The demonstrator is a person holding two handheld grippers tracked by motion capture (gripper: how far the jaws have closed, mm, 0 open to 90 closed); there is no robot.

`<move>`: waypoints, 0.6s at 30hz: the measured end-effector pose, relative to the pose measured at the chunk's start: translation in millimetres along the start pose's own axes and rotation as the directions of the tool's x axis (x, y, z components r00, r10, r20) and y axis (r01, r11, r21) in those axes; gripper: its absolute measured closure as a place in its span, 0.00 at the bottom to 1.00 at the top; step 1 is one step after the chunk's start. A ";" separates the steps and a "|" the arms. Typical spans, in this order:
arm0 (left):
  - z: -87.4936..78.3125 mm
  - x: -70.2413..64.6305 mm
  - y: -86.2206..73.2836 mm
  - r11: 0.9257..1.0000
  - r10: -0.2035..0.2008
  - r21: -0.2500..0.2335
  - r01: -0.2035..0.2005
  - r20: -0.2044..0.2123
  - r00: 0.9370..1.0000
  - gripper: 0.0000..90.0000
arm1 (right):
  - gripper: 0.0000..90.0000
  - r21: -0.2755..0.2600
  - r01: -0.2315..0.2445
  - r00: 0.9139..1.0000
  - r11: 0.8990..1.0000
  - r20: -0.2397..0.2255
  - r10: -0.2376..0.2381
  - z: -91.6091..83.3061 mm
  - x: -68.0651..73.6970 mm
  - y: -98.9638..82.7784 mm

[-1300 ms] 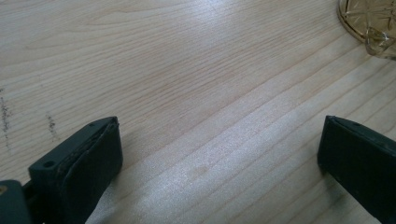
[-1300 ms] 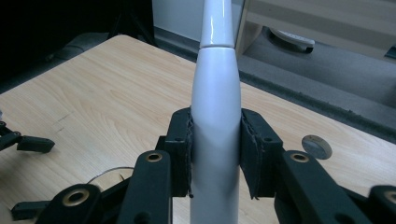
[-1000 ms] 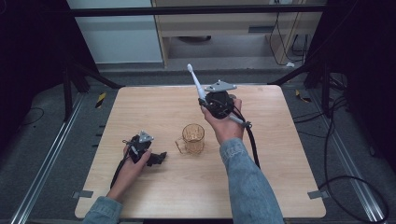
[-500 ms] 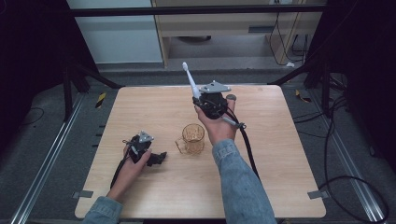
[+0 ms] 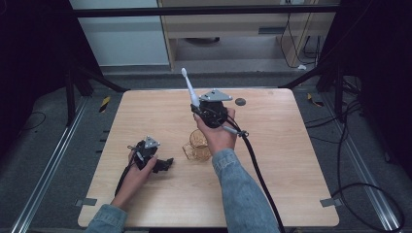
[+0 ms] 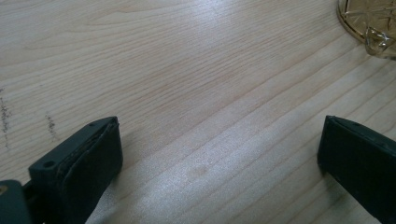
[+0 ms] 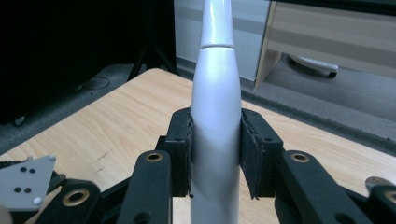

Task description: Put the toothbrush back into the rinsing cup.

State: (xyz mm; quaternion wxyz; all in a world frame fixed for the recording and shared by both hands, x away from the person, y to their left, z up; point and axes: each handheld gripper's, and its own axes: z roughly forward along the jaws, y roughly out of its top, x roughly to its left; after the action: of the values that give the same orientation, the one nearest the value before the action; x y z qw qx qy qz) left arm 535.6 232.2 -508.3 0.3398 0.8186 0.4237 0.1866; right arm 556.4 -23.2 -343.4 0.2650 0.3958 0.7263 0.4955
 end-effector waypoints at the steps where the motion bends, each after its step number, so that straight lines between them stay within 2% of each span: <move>1: 0.0 0.0 0.0 1.000 0.000 0.000 0.000 0.000 1.000 0.00 | 0.74 0.008 0.003 1.000 1.000 0.000 -0.003 2.1 1.3 -2.0; 8: 0.0 0.0 0.0 1.000 0.000 0.000 0.000 0.000 1.000 0.00 | 0.74 0.035 0.015 1.000 0.999 -0.023 -0.014 15.4 10.7 -14.2; 18: -0.1 0.2 0.0 1.000 0.003 0.002 -0.003 0.001 1.000 0.00 | 0.74 0.044 0.003 1.000 0.999 -0.022 -0.002 17.0 10.2 -24.9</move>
State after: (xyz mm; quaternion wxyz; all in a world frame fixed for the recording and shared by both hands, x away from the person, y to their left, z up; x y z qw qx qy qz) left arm 535.6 232.4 -508.2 0.3387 0.8197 0.4227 0.1862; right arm 556.3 -10.8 -372.7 0.2487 0.3953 0.7405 0.4833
